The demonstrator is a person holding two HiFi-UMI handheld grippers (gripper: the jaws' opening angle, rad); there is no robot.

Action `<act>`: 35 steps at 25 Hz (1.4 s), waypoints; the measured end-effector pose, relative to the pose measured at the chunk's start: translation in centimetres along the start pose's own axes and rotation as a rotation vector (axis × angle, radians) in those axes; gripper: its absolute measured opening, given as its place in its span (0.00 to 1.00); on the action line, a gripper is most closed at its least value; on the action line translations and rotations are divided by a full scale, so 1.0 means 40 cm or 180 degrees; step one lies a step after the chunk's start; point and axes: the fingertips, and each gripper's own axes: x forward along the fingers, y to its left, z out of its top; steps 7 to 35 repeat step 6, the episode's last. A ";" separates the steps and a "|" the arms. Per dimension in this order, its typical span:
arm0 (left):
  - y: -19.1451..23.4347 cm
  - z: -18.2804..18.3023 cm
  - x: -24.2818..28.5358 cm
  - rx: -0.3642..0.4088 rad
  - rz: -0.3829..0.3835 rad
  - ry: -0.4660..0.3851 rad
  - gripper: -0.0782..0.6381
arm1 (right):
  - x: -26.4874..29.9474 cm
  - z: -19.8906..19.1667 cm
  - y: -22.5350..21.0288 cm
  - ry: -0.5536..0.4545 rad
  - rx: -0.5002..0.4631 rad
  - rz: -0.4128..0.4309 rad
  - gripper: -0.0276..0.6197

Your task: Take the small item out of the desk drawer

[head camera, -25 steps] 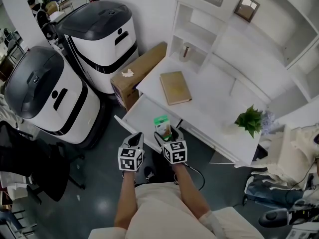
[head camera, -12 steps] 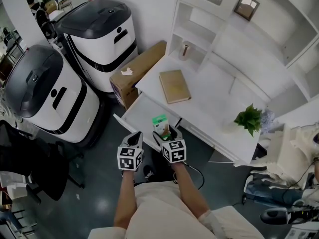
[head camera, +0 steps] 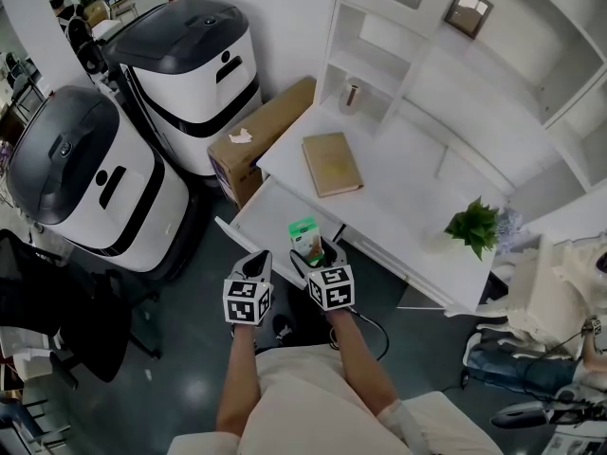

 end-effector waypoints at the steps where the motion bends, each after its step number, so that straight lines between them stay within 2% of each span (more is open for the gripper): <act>1: -0.001 0.000 0.001 0.0003 -0.0002 0.0000 0.13 | 0.000 -0.002 -0.001 0.0011 -0.0001 -0.0005 0.60; 35: -0.005 -0.003 0.010 0.0026 -0.0006 0.0013 0.13 | 0.001 -0.005 -0.009 0.0031 -0.0005 -0.0014 0.60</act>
